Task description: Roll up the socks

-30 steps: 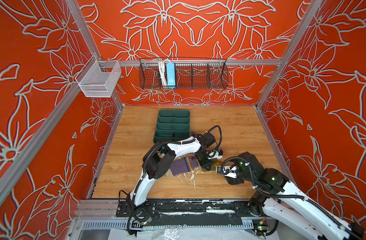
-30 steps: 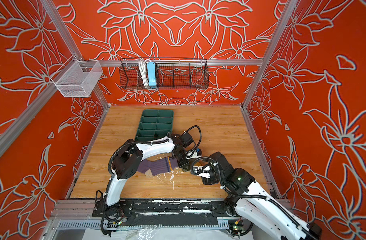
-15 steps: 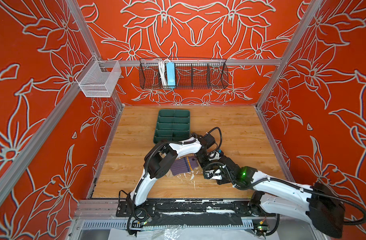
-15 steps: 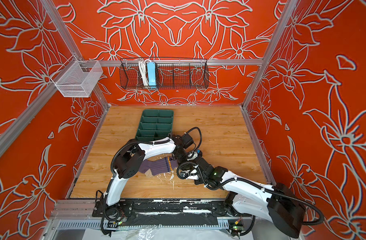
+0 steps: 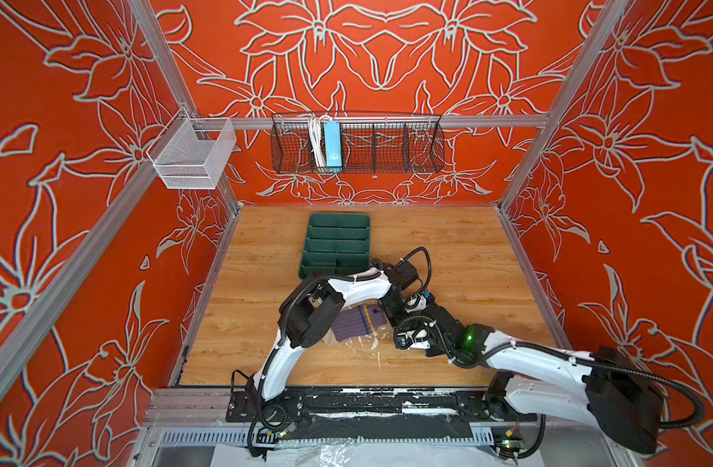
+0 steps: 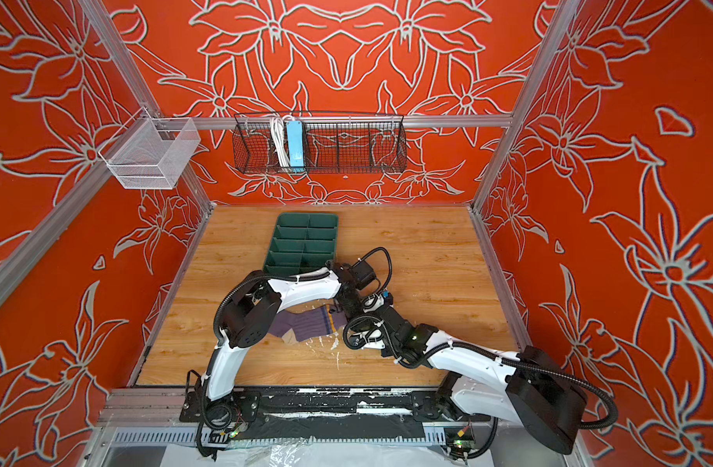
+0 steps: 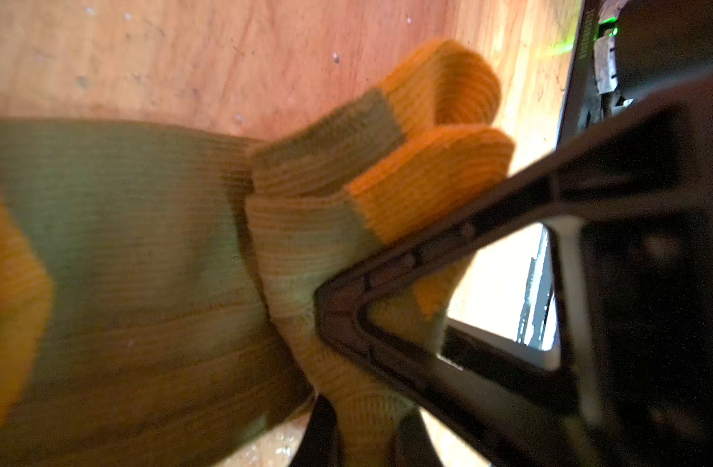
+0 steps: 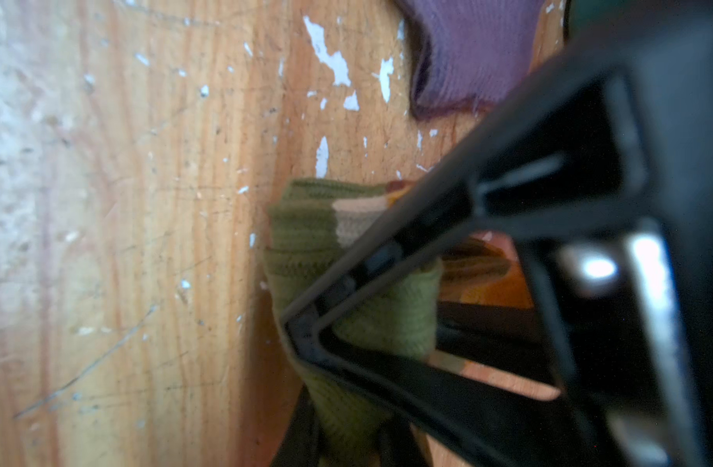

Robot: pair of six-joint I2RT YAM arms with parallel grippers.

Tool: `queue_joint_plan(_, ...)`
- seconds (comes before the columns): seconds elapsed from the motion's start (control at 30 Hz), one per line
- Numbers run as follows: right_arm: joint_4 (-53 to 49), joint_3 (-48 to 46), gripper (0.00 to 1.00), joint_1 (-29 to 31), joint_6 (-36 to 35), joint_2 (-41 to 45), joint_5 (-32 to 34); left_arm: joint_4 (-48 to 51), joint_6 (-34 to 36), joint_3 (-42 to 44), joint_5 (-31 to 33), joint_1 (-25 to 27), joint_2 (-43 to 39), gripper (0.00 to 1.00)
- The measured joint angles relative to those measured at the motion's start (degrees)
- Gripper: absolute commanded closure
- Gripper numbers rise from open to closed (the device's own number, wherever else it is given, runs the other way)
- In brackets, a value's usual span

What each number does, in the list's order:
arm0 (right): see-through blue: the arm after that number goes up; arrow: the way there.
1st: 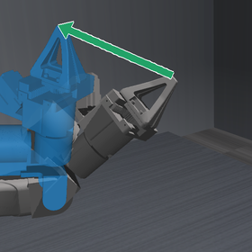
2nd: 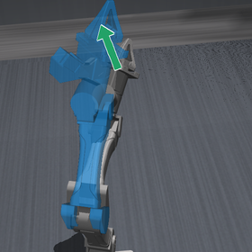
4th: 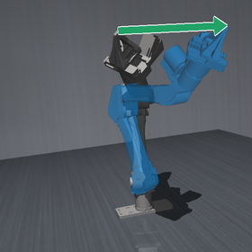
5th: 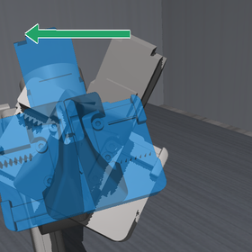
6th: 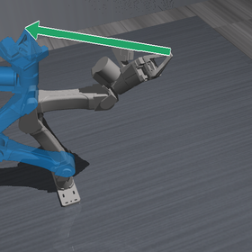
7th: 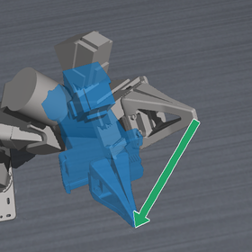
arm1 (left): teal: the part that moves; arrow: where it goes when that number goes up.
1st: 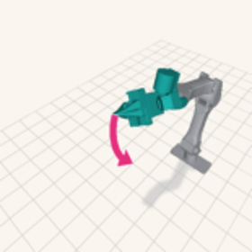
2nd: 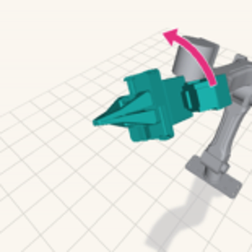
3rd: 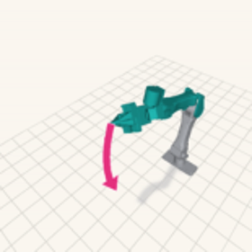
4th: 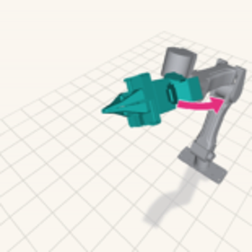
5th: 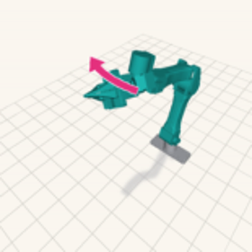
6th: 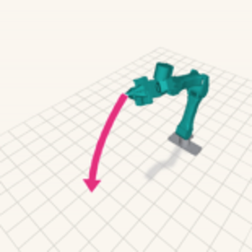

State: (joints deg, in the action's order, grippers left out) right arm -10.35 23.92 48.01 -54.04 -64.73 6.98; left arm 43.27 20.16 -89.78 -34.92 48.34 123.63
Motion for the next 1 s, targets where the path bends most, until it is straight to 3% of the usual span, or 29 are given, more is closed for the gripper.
queue_joint_plan(0.1, 0.13, 0.11, 1.00, 0.26, 0.07, -0.24, -0.35, -2.80, -1.46, 3.17, 0.94, 0.07, -2.51, 0.53)
queue_joint_plan(0.2, 0.13, 0.33, 1.00, 0.79, -0.13, -0.42, -1.99, -6.03, -3.13, 9.05, 4.17, -0.39, -6.67, 0.36)
queue_joint_plan(0.47, -0.42, 0.46, 1.00, 1.11, 2.73, 0.07, -4.44, -14.99, -7.34, 22.49, 12.20, -3.82, -26.86, 0.26)
queue_joint_plan(0.67, -0.96, 0.50, 1.00, 1.09, 4.79, 0.31, -4.87, -25.44, -8.04, 31.12, 22.91, -7.85, -46.84, 0.17)
queue_joint_plan(0.83, -2.71, 1.62, 1.00, 1.05, 7.89, -0.26, -6.29, -32.87, -2.71, 37.48, 28.87, -8.31, -63.91, 0.08)
queue_joint_plan(1.0, -6.14, 5.29, 1.00, 0.48, 12.22, -3.65, -9.51, -35.06, 5.73, 39.39, 26.34, -8.33, -75.36, 0.07)
